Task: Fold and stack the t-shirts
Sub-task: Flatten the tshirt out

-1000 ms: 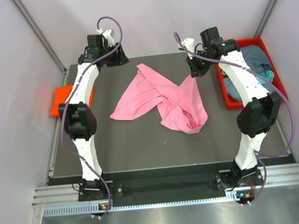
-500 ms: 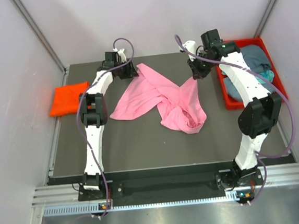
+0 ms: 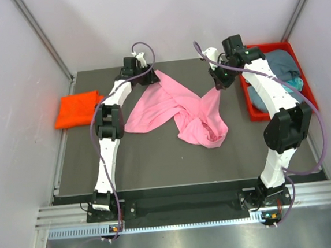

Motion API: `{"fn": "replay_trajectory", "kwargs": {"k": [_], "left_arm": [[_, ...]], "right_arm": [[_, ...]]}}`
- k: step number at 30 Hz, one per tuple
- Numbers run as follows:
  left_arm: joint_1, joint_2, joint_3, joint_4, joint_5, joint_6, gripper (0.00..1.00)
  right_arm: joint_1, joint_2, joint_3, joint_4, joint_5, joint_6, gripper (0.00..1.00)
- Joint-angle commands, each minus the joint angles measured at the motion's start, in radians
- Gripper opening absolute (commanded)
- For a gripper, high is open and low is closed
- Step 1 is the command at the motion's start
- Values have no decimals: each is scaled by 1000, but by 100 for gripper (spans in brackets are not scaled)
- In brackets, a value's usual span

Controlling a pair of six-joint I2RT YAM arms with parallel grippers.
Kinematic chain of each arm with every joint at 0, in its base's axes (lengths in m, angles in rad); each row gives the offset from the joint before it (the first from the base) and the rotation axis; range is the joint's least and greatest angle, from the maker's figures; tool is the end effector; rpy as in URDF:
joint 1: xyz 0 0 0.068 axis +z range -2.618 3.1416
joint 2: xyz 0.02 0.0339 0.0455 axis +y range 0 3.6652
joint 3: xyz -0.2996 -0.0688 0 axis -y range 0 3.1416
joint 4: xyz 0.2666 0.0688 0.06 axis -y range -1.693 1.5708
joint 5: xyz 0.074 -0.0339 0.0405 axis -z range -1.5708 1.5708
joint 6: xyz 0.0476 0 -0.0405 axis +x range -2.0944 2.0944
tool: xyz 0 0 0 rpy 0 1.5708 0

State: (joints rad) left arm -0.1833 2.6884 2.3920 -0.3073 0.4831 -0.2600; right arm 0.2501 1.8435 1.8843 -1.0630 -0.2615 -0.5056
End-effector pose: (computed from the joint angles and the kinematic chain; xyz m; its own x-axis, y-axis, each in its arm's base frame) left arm 0.6424 -0.1416 0.1583 -0.6776 -0.1059 -0.7278 0.3759 0.8007 -0.4665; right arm 0.4109 0.1177 0.3705 -0.5442 -0.6219 -0.5631 -0.7239 0.6874 -0.0596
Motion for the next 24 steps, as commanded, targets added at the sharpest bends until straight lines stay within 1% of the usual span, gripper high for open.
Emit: {"fn": "replay_trajectory", "kwargs": {"k": [1, 6, 13, 18, 24], "left_arm": [[-5, 19, 55, 54, -31, 8, 50], [-5, 8, 58, 39, -72, 19, 48], [21, -33, 35, 19, -67, 24, 47], [31, -16, 35, 25, -70, 31, 47], [27, 17, 45, 36, -67, 36, 43]], "right_arm": [[-14, -66, -8, -2, 19, -14, 0], [-15, -63, -25, 1, 16, -11, 0], [-15, -29, 2, 5, 2, -10, 0], [-15, -7, 19, 6, -7, -4, 0], [-14, 0, 18, 6, -4, -2, 0]]}}
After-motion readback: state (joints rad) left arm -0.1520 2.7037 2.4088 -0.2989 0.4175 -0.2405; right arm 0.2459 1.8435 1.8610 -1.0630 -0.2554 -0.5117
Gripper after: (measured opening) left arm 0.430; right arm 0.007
